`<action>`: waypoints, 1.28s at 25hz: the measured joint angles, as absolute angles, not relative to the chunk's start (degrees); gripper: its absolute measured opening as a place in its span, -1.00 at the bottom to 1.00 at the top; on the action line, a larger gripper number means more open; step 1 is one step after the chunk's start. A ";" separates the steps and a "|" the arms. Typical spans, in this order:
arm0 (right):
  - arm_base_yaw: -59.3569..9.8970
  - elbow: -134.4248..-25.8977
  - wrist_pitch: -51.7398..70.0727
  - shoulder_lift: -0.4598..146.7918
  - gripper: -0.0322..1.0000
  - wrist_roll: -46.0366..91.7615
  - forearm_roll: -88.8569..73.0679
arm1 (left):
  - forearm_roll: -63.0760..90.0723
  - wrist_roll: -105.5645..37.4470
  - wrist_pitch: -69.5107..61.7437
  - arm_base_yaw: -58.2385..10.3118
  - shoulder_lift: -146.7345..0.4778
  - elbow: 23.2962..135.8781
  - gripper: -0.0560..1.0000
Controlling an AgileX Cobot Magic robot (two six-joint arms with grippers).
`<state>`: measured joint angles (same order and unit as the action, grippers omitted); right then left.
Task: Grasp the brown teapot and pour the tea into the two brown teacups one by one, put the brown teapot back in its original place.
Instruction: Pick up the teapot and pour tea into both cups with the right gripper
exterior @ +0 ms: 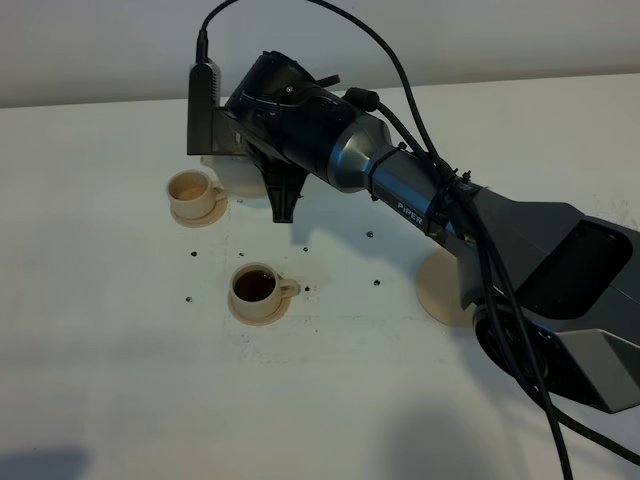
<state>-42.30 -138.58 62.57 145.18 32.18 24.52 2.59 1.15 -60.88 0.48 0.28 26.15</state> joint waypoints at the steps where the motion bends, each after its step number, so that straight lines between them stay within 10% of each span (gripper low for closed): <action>1: -42.30 -138.58 61.81 145.18 -0.72 31.91 24.54 | 2.59 1.15 -60.88 0.48 0.28 26.15 0.14; 32: -42.31 -139.75 49.32 147.38 -0.72 30.24 31.61 | 2.59 1.15 -60.92 0.48 0.28 26.15 0.14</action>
<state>-42.31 -139.75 49.32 147.38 30.24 31.61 2.59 1.15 -60.92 0.48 0.28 26.15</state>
